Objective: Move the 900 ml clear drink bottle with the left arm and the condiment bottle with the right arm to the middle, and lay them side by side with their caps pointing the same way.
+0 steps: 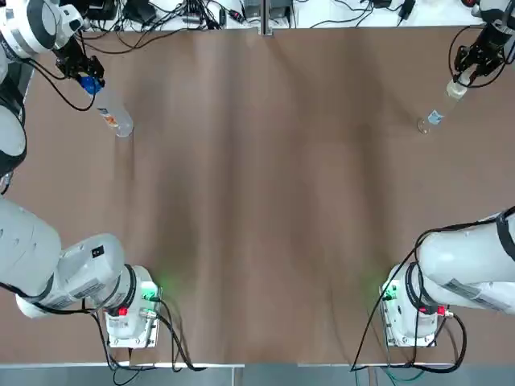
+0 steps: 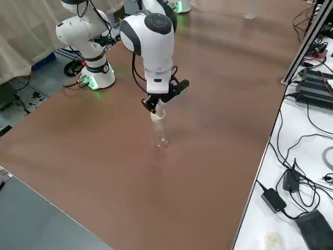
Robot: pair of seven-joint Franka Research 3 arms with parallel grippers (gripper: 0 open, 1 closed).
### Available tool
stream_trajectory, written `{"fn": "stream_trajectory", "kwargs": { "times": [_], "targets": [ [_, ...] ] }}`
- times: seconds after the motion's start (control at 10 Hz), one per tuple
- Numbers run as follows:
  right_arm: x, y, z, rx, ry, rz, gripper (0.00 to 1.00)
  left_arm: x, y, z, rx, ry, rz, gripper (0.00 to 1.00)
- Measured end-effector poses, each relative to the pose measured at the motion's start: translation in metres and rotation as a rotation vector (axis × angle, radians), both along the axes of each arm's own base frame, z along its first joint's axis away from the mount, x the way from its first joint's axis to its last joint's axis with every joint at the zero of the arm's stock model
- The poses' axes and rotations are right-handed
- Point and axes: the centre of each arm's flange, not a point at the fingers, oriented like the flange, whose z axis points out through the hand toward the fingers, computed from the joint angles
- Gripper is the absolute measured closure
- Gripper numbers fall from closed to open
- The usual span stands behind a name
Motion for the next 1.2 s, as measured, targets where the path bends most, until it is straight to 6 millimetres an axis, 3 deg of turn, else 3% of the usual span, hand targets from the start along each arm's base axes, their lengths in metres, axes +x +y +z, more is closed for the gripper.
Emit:
{"fn": "stream_trajectory", "kwargs": {
  "times": [0.1,0.7,0.9,1.2],
  "targets": [
    [0.0,-0.001,0.0,-0.001,0.0,-0.001,0.67,0.0,-0.001,0.002,-0.002,-0.004,0.001,0.28],
    [0.0,0.005,0.001,0.002,0.01,0.007,0.67,0.004,-0.001,0.01,-0.002,-0.017,0.075,0.28],
    [0.002,0.034,0.009,0.009,0.035,-0.002,0.67,0.012,-0.019,0.02,-0.006,-0.026,0.177,0.28],
    [0.003,0.102,0.052,0.001,0.009,-0.056,0.67,0.028,-0.085,0.03,-0.021,-0.012,0.369,0.28]
  ]
}}
